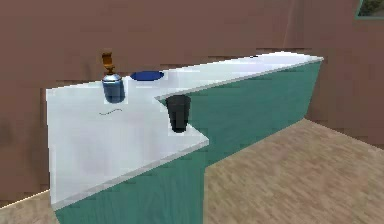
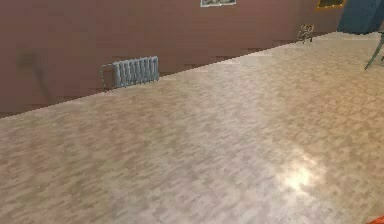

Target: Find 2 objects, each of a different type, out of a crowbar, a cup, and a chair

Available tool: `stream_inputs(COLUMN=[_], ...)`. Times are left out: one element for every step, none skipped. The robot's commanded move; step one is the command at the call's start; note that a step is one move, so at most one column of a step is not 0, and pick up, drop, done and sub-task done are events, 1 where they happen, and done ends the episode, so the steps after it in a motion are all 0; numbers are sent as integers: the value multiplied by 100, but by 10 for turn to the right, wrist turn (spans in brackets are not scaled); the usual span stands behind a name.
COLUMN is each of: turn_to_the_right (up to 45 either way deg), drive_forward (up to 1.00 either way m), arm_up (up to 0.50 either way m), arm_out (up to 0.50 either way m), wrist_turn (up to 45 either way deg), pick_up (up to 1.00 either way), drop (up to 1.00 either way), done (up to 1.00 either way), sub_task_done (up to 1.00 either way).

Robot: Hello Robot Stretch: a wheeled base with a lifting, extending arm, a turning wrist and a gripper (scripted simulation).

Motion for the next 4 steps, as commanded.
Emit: stream_inputs(turn_to_the_right=[0, 450, 450, 120], drive_forward=[0, 0, 0, 0], arm_up=[0, 0, 0, 0], arm_out=[0, 0, 0, 0], wrist_turn=[0, 0, 0, 0], pick_up=[0, 0, 0, 0], drop=[0, 0, 0, 0], done=[0, 0, 0, 0], sub_task_done=[100, 0, 0, 0])
